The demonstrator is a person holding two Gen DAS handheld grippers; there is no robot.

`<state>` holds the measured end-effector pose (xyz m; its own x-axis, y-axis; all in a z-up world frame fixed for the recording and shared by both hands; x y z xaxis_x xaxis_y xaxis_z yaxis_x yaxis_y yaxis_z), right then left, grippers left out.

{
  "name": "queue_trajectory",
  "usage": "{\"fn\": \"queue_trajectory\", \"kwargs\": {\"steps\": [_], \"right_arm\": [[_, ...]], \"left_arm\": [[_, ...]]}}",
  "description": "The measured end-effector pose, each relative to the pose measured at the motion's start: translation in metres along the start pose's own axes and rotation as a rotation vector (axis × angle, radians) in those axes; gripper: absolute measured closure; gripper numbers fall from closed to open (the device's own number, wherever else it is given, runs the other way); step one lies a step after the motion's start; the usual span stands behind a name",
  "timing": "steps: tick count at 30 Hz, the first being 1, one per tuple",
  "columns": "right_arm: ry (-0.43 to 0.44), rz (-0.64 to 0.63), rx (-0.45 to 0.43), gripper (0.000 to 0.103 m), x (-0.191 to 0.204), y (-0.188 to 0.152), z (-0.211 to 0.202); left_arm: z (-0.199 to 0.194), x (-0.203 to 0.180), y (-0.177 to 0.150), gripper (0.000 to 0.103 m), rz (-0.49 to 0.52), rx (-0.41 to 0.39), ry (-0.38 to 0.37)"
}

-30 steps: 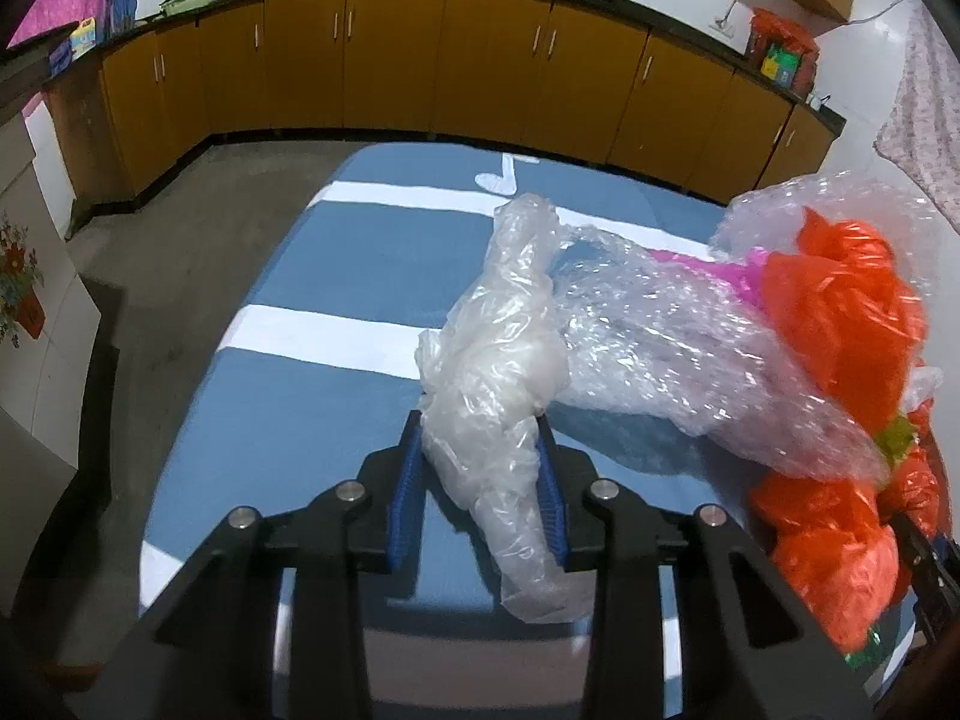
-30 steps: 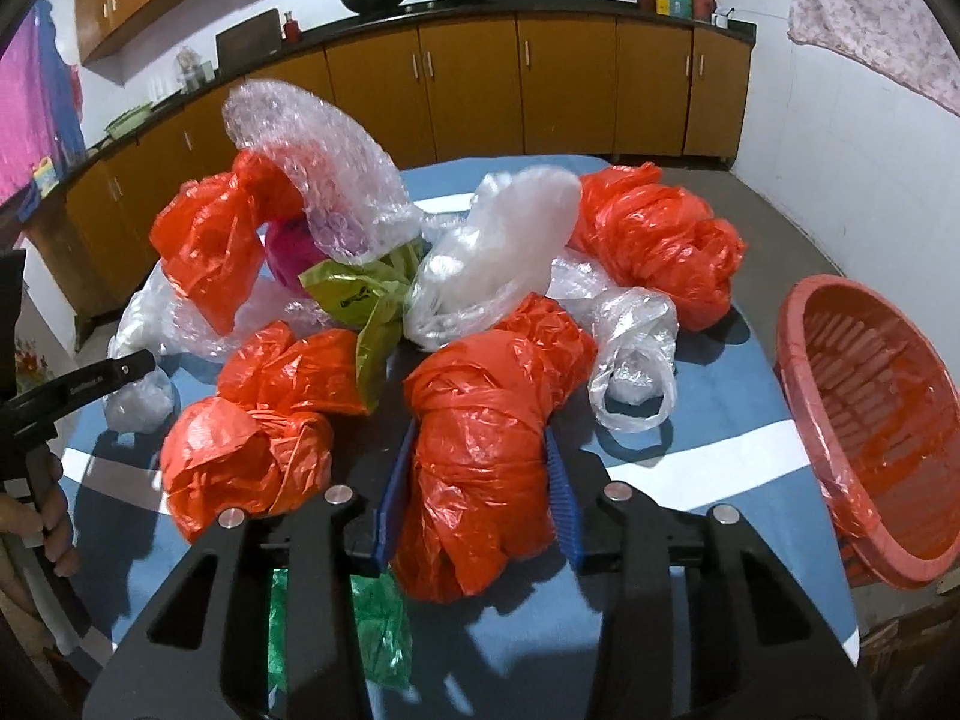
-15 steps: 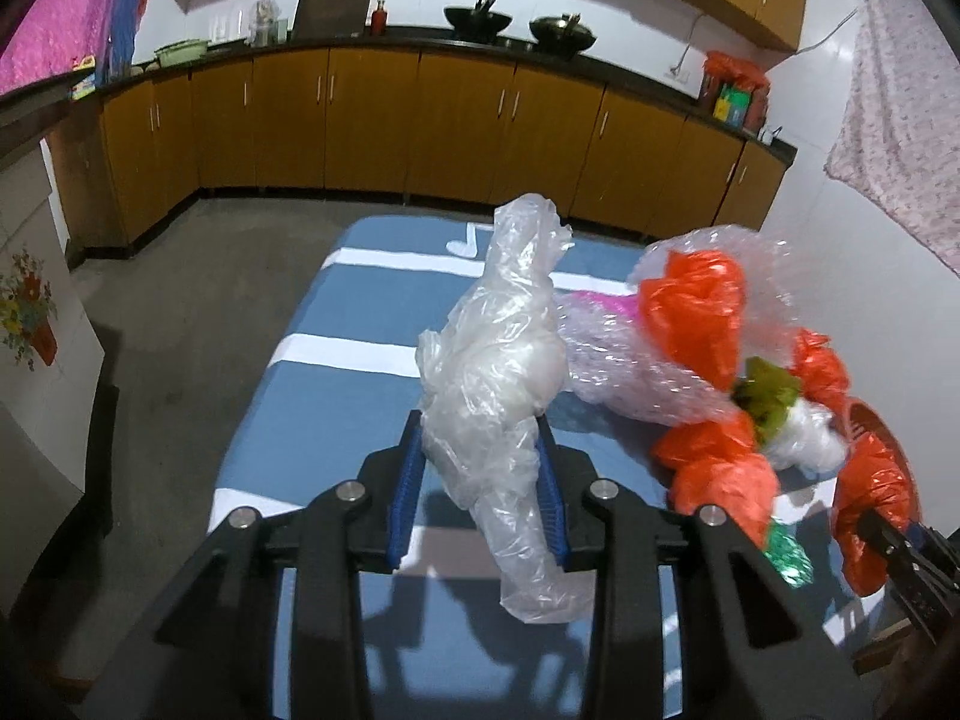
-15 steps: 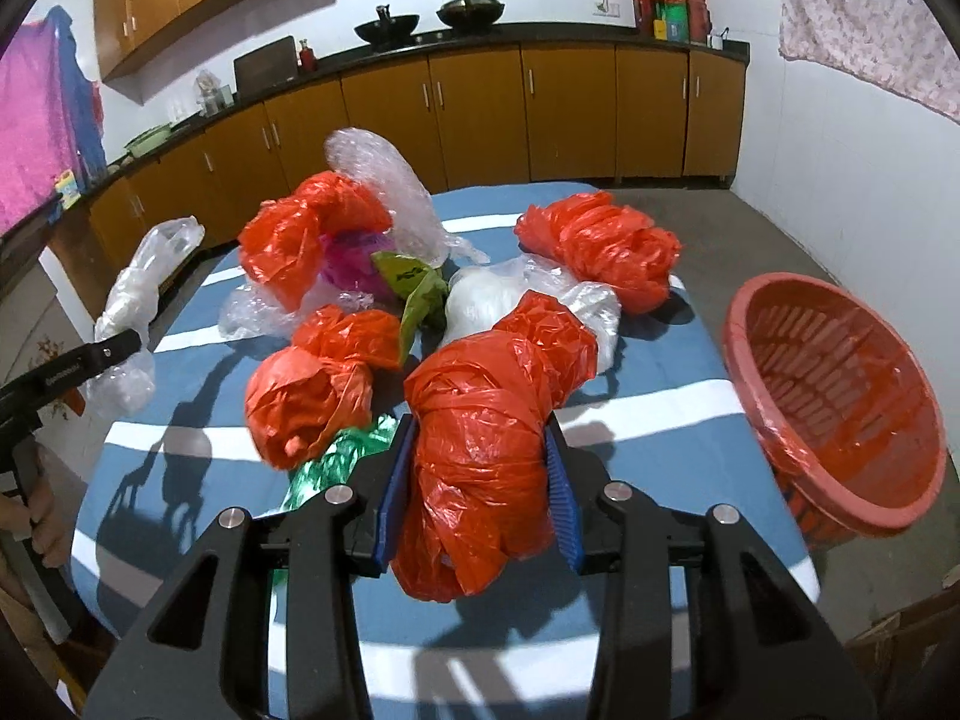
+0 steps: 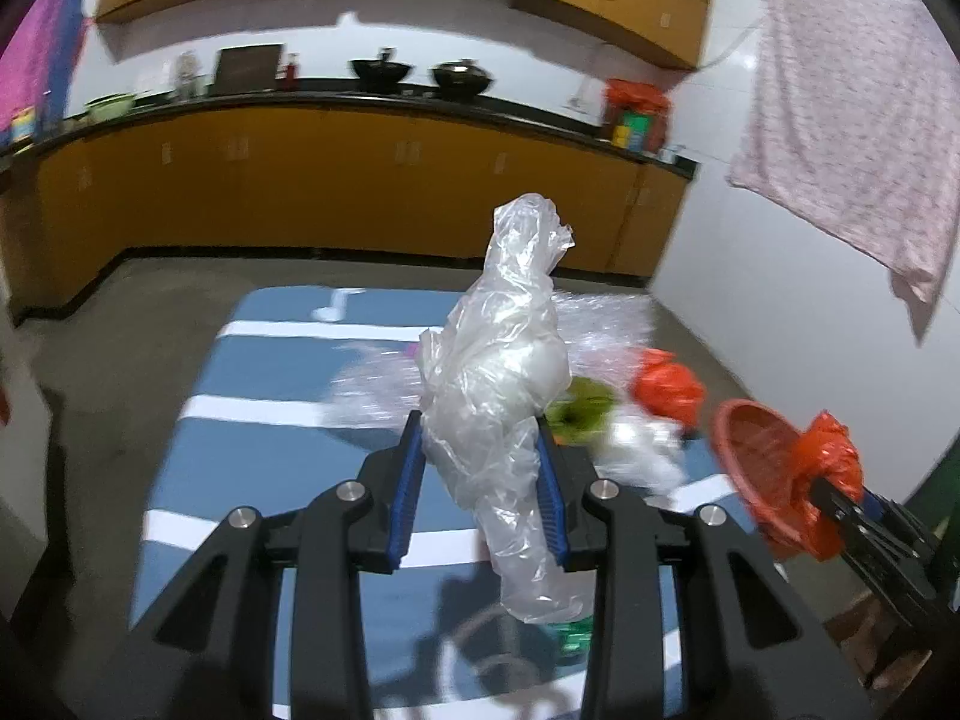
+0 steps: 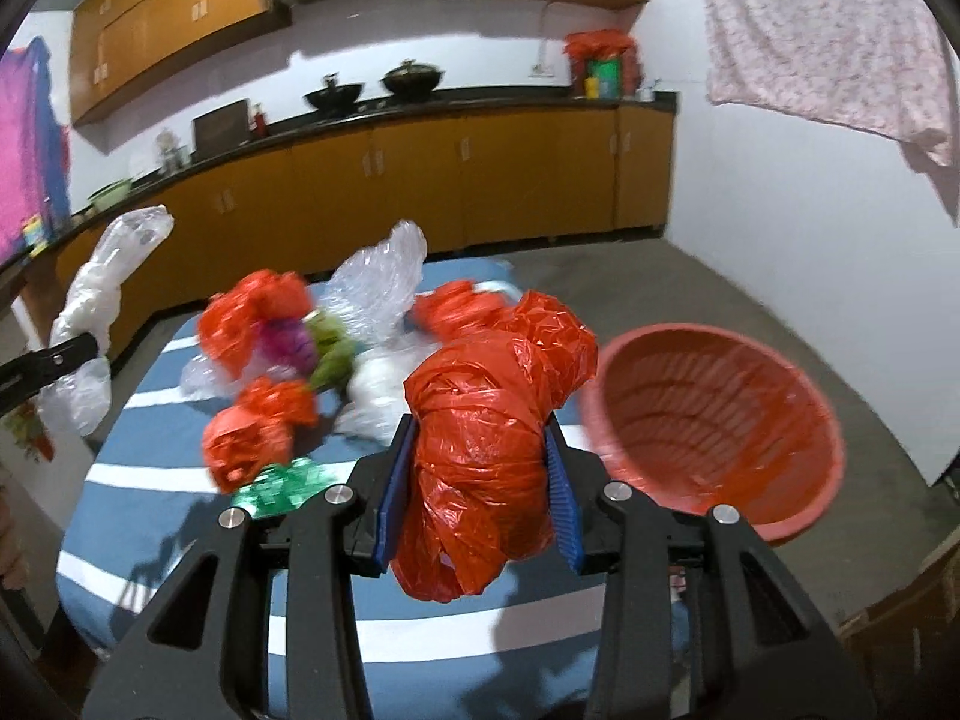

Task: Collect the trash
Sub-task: 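Carry both bags over the orange basket and open both tools to drop them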

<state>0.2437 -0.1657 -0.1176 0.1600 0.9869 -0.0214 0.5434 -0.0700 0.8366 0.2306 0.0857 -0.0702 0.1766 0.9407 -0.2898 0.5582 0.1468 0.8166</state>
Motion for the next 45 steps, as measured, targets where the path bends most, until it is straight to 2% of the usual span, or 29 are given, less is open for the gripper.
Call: {"fn": "queue_trajectory", "kwargs": {"steps": [7, 14, 27, 35, 42, 44, 45], "right_arm": [[-0.116, 0.071, -0.018, 0.062, -0.069, 0.009, 0.005], [-0.200, 0.118, -0.020, 0.062, -0.124, 0.012, 0.015], [-0.247, 0.151, 0.005, 0.062, -0.176, 0.017, 0.060], [-0.250, 0.167, 0.021, 0.062, -0.190, 0.020, 0.089], [-0.249, 0.212, 0.031, 0.061, -0.204, 0.021, 0.099], [-0.244, 0.222, 0.022, 0.053, -0.206, 0.023, 0.098], [-0.247, 0.224, 0.015, 0.051, -0.207, 0.024, 0.097]], "left_arm": [[0.027, -0.073, -0.005, 0.069, 0.084, 0.026, -0.107], [0.072, -0.139, -0.013, 0.069, 0.135, 0.076, -0.213], [0.164, -0.239, -0.046, 0.069, 0.239, 0.195, -0.369], [0.218, -0.264, -0.061, 0.069, 0.232, 0.285, -0.421], [0.242, -0.287, -0.073, 0.067, 0.249, 0.324, -0.447], [0.244, -0.288, -0.075, 0.064, 0.244, 0.329, -0.450], [0.245, -0.289, -0.075, 0.060, 0.239, 0.332, -0.450]]}}
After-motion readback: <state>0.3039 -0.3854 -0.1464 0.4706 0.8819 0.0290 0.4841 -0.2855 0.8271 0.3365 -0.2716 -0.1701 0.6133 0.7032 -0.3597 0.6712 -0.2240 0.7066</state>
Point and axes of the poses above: each gripper's, at about its wrist camera, not at the fingertips, and z roughly the way its jaws point, x to its left, y to its top, the point moved 10 cm from there along z, roughly the way its jaws point, and after that the axes turned 10 degrees about -y, right-handed, at the moved point
